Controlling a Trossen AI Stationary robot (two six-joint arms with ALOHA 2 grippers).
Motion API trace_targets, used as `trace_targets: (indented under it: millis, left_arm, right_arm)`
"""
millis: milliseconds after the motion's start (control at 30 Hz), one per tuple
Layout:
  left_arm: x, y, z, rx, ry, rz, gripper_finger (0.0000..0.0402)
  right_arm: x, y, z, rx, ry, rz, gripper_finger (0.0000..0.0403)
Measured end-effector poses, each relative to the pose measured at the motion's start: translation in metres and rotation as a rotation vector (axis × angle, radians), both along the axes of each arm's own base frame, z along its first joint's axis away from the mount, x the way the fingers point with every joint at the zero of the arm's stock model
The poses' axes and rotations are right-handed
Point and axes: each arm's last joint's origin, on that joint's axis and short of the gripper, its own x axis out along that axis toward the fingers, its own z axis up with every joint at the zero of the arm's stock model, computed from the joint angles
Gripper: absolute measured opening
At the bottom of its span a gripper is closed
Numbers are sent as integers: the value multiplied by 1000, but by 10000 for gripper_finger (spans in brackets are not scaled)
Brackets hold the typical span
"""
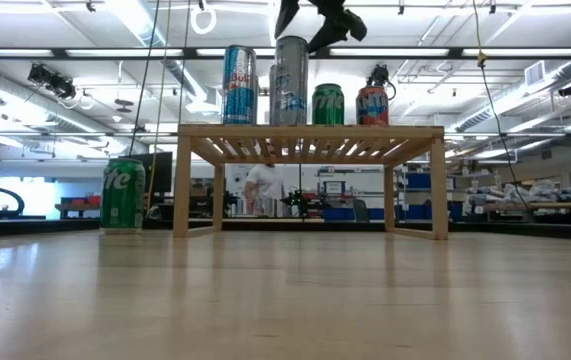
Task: Place canned beverage on shelf
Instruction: Put the white blue soda can aligned with the other white blue soda can on the shelf
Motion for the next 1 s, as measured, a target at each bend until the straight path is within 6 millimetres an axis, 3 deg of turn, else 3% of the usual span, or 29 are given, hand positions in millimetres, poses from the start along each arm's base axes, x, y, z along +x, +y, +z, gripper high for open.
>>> trace_targets:
  millis: [767,1000]
  left_arm:
    - [0,0,0,0,0,0,282]
    - [0,0,0,0,0,0,282]
  right_arm:
    - [-2,2,-4,24,57,60,317]
    - [-1,2,-4,9,87,111,278]
